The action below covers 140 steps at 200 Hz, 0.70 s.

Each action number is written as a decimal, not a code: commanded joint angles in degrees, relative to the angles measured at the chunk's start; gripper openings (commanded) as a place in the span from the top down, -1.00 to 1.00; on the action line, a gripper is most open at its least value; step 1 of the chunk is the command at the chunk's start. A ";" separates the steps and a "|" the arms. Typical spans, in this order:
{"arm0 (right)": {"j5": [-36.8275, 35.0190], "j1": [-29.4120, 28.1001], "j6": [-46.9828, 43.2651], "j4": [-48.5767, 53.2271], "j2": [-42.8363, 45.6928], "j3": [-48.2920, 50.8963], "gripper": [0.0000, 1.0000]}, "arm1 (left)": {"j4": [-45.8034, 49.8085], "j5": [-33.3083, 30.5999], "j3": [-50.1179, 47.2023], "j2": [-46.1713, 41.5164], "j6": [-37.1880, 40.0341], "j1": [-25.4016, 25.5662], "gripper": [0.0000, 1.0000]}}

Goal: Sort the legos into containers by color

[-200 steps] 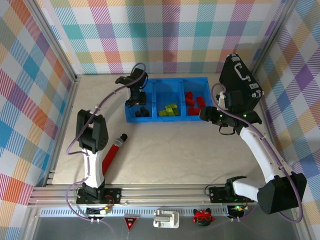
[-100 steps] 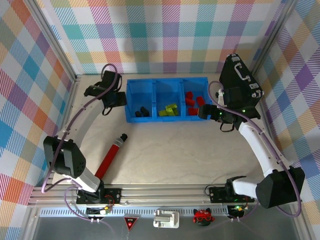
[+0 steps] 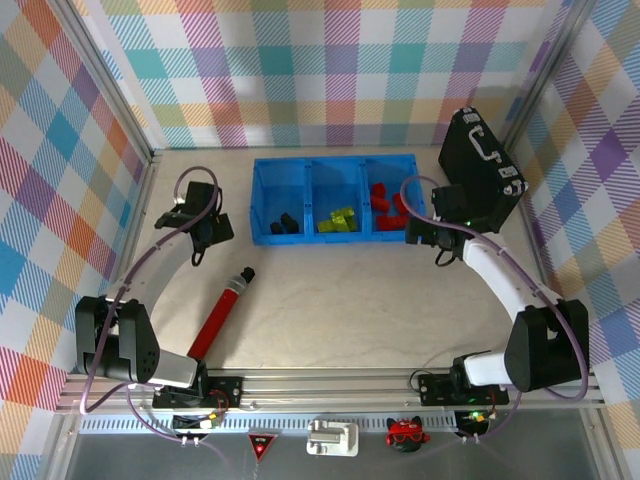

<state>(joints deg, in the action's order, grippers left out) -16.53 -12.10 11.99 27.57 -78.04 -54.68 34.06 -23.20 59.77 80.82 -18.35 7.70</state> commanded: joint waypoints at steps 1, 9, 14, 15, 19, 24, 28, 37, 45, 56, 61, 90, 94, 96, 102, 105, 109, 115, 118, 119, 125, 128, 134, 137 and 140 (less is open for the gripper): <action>-9.81 0.71 -4.10 -12.83 -1.59 4.53 -0.98 | -6.50 -5.20 -3.10 1.56 -0.86 -0.92 -0.99; -9.96 0.84 -6.12 -17.14 -2.27 6.11 -0.98 | -8.14 -5.63 -3.85 2.95 -0.70 -1.11 -0.99; -10.19 0.89 -7.11 -19.94 -2.85 7.34 -0.98 | -9.33 -6.45 -4.24 4.06 -0.37 -1.18 -0.99; -10.23 0.91 -7.22 -20.42 -2.97 7.54 -0.98 | -9.52 -6.70 -4.32 4.25 -0.37 -1.19 -0.99; -10.46 0.98 -7.91 -22.32 -3.53 8.21 -0.98 | -10.30 -8.00 -4.47 5.04 -0.37 -1.20 -1.00; -10.56 1.03 -8.91 -25.17 -4.37 8.99 -0.98 | -11.08 -9.77 -4.64 6.01 -0.54 -1.20 -0.98; -10.65 1.03 -9.40 -27.34 -5.17 9.62 -0.98 | -11.81 -11.14 -4.84 6.72 -0.46 -1.20 -0.97; -10.93 1.19 -9.74 -31.46 -6.94 10.51 -0.98 | -15.57 -12.67 -5.90 7.89 1.06 -1.29 -0.97; -11.12 1.28 -10.15 -35.78 -8.47 11.64 -0.98 | -20.09 -12.24 -7.14 8.49 3.28 -1.45 -0.99; -11.15 1.29 -10.94 -42.97 -9.93 13.92 -0.98 | -27.33 -9.45 -9.52 9.02 7.21 -1.76 -0.99; -10.96 1.27 -11.32 -46.05 -10.37 15.28 -0.98 | -30.21 -8.01 -10.45 9.16 8.78 -1.88 -1.00; -7.62 1.46 -15.35 -61.34 -10.98 22.02 -0.98 | -48.17 3.87 -18.35 7.37 13.34 -3.40 -0.99; -7.46 1.54 -14.92 -60.98 -10.54 22.36 -0.98 | -51.51 5.83 -20.06 6.99 14.04 -3.60 -0.99; -7.20 1.61 -14.81 -60.95 -10.20 22.56 -0.98 | -53.08 6.51 -20.97 6.81 14.57 -3.65 -0.99; -5.32 1.97 -15.32 -62.71 -9.52 23.88 -0.98 | -58.63 6.74 -23.69 6.62 15.55 -3.66 -1.00; -4.74 2.03 -15.41 -64.11 -9.11 24.63 -0.98 | -61.36 6.53 -25.19 6.63 15.51 -3.71 -1.00; -3.60 2.27 -15.33 -65.60 -8.52 25.55 -0.98 | -63.46 6.48 -26.55 6.72 15.14 -3.95 -0.99; -0.84 2.85 -15.53 -67.55 -7.71 27.16 -0.98 | -65.14 6.93 -27.79 7.06 14.54 -4.46 -0.99; 0.45 3.19 -15.63 -68.51 -7.21 27.97 -0.98 | -67.14 6.90 -28.48 7.16 14.75 -4.52 -0.99; 0.94 3.29 -15.65 -68.78 -7.08 28.22 -0.98 | -67.30 7.05 -28.61 7.07 14.84 -4.53 -0.99; 3.54 3.92 -15.64 -70.21 -6.34 29.52 -0.98 | -67.00 8.39 -29.06 6.37 15.04 -4.54 -0.99; 4.68 4.26 -15.72 -70.99 -6.14 30.13 -0.98 | -68.15 8.79 -29.61 6.29 15.21 -4.54 -0.99; 6.51 4.78 -15.69 -72.09 -5.84 30.93 -0.98 | -70.74 9.89 -30.92 6.22 15.82 -4.49 -0.99; 7.18 5.06 -15.66 -72.39 -5.75 31.21 -0.98 | -71.49 10.69 -31.44 6.01 16.11 -4.53 -0.99; 7.82 5.35 -15.60 -72.59 -5.72 31.36 -0.98 | -72.39 11.63 -32.06 5.88 16.55 -4.54 -0.99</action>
<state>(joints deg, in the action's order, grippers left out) -18.31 -8.88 -2.31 -33.32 -86.50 -25.98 -21.82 -18.09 30.79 89.01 -5.08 3.97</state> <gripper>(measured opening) 0.990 0.997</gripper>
